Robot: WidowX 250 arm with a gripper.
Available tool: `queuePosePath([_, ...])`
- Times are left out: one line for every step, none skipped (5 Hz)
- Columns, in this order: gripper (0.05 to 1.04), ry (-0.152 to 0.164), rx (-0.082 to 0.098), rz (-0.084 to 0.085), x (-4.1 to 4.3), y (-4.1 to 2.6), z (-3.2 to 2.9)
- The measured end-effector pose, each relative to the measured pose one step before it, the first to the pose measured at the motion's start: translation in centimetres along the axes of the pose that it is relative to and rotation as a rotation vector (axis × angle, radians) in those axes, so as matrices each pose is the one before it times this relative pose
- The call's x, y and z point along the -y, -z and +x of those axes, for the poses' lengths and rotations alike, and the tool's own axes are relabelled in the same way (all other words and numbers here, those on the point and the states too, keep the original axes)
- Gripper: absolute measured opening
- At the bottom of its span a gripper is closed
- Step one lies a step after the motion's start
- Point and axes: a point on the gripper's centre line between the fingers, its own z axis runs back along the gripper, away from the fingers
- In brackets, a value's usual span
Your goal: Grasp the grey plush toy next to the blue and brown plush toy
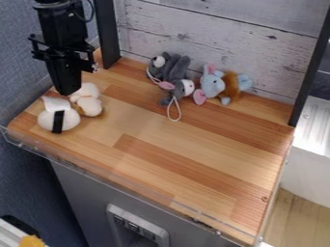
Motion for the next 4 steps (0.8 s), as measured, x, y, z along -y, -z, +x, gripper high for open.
queuePosePath([0.07,0.112,-0.0034,0.0063,1.738,-0.118,1.996])
queuePosePath([0.07,0.1868,0.0036,0.0205,2.754,-0.528,2.75])
queuePosePath([0.097,0.2167,-0.0039,0.0218,2.131,0.002,2.72])
queuePosePath([0.259,0.2055,-0.0036,0.0166,0.964,-0.134,2.612])
